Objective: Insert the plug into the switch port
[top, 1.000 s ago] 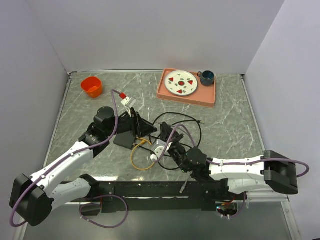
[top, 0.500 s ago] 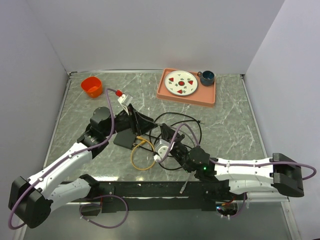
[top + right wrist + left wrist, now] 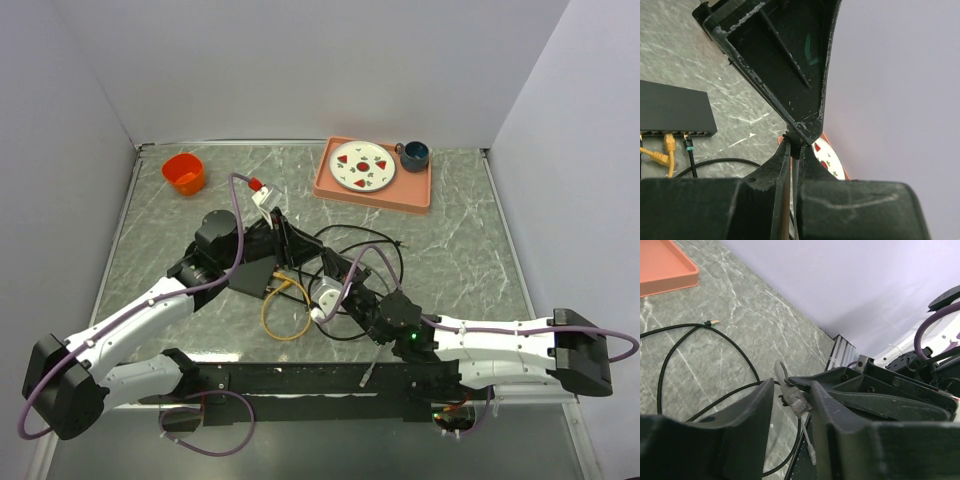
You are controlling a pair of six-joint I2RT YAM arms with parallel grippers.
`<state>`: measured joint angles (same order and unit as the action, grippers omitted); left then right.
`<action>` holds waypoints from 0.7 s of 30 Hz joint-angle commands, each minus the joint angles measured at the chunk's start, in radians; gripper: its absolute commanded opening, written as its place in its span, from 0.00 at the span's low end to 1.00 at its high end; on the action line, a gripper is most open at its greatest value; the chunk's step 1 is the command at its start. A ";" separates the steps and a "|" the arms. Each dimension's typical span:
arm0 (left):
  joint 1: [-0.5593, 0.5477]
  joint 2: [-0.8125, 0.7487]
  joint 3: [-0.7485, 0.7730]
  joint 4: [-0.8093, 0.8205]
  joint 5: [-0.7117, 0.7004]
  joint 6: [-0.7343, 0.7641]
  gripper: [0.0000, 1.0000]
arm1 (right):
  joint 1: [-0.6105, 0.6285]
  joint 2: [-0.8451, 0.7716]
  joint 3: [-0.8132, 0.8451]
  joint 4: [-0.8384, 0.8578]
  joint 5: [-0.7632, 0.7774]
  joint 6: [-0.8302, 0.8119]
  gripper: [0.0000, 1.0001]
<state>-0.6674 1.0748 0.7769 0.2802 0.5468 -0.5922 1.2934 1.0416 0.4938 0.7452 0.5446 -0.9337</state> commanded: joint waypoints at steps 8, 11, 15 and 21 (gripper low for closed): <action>-0.014 -0.045 0.044 -0.021 -0.100 0.045 0.01 | 0.004 -0.020 0.078 -0.047 -0.002 0.055 0.01; -0.014 -0.055 0.042 -0.044 -0.117 0.063 0.01 | -0.003 -0.044 0.110 -0.166 -0.038 0.099 0.25; -0.014 -0.058 0.045 -0.068 -0.131 0.118 0.01 | -0.017 -0.095 0.178 -0.384 -0.147 0.188 0.92; -0.014 -0.064 0.033 -0.119 -0.171 0.244 0.01 | -0.063 -0.210 0.250 -0.619 -0.311 0.286 0.99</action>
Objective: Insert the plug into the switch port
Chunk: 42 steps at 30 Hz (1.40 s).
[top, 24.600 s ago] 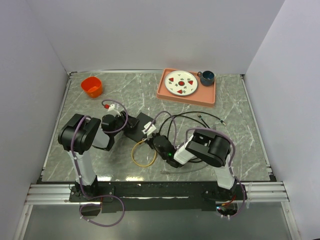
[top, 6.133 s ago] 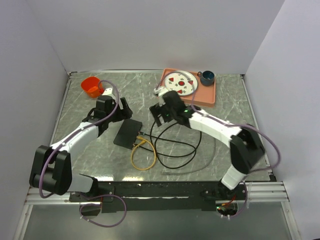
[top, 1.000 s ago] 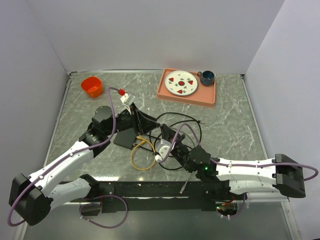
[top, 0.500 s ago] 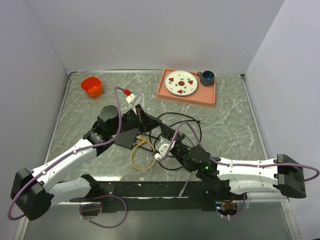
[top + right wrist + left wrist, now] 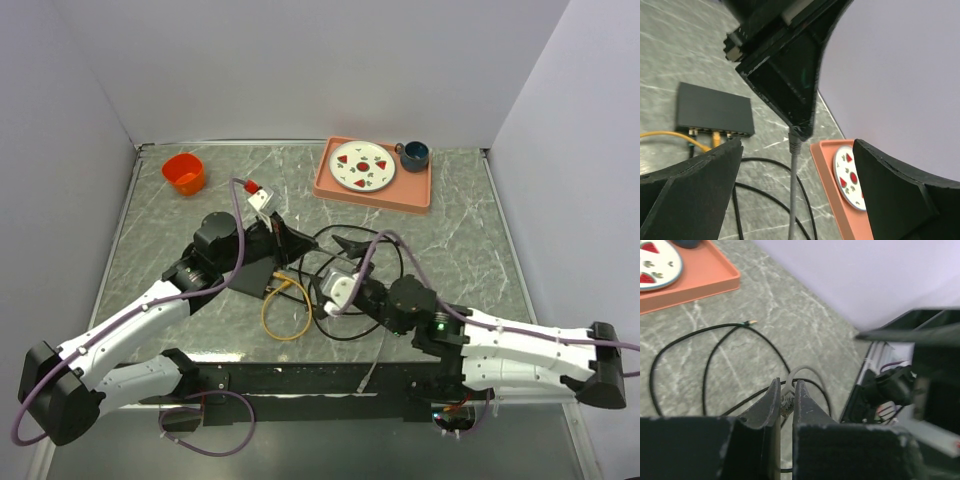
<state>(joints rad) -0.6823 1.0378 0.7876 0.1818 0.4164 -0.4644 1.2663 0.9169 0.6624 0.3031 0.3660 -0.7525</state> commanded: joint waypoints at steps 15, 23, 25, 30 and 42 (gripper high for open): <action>-0.019 -0.186 -0.203 0.271 0.274 0.359 0.01 | -0.424 -0.116 0.368 -0.674 -0.828 0.395 0.99; -0.072 -0.229 -0.176 0.301 0.387 0.412 0.01 | -0.433 -0.001 0.437 -0.779 -1.010 0.372 0.99; -0.091 -0.239 -0.168 0.301 0.389 0.421 0.01 | -0.438 0.000 0.436 -0.779 -1.015 0.377 0.92; -0.121 -0.255 -0.142 0.265 0.375 0.454 0.01 | -0.462 -0.001 0.441 -0.766 -1.085 0.395 0.66; -0.195 -0.245 -0.108 0.246 0.323 0.514 0.01 | -0.513 0.106 0.503 -0.806 -1.306 0.420 0.49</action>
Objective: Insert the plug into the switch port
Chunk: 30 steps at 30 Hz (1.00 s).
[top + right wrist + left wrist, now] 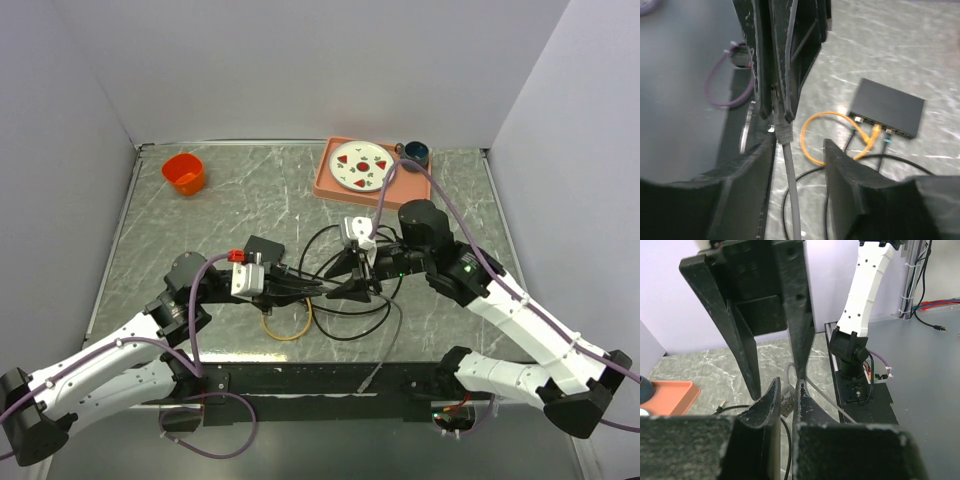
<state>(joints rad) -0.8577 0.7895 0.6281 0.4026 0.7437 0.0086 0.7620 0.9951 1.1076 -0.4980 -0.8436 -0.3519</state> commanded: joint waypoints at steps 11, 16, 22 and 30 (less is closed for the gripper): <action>-0.050 0.021 0.064 0.041 -0.073 0.054 0.01 | -0.009 -0.007 0.028 0.024 -0.080 0.010 0.00; -0.052 0.020 0.062 0.033 -0.119 0.045 0.01 | -0.010 -0.079 -0.026 0.075 0.017 0.022 0.00; -0.052 0.036 0.122 -0.039 -0.503 -0.144 0.99 | -0.007 -0.124 -0.066 0.127 0.284 0.054 0.00; -0.047 0.103 0.268 -0.189 -0.613 -0.303 0.97 | 0.043 -0.191 -0.138 0.216 0.641 0.079 0.00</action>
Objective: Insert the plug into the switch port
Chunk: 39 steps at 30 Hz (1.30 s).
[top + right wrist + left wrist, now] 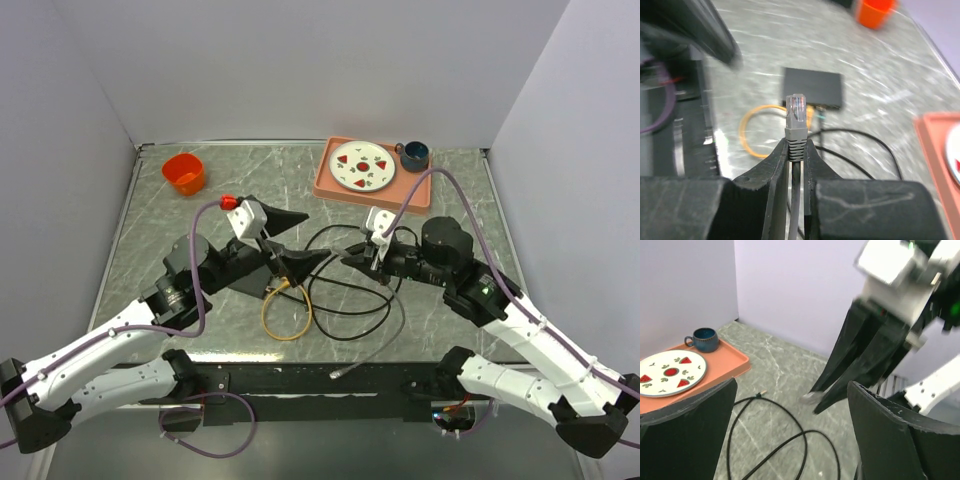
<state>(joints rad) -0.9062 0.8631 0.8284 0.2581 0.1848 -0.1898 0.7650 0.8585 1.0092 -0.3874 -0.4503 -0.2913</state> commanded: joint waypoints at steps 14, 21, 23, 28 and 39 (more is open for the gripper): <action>0.020 0.077 0.069 -0.008 0.166 -0.094 0.97 | 0.114 -0.139 -0.070 0.082 0.211 -0.078 0.00; 0.021 -0.009 -0.024 0.076 0.211 -0.031 0.97 | 0.126 -0.185 -0.087 0.068 0.203 -0.132 0.00; 0.021 -0.029 -0.040 0.073 0.190 -0.022 0.97 | 0.132 -0.190 -0.084 0.064 0.206 -0.150 0.00; 0.023 -0.036 -0.040 0.029 0.165 0.006 0.97 | 0.180 -0.207 -0.133 0.087 0.150 -0.291 0.00; 0.023 -0.030 -0.075 0.053 0.258 0.065 0.97 | 0.237 -0.282 -0.228 0.174 0.202 -0.358 0.00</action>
<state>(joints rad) -0.8867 0.8368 0.7593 0.2642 0.3485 -0.1753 0.9897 0.6174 0.8032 -0.3092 -0.2882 -0.6113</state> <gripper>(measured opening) 0.968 0.180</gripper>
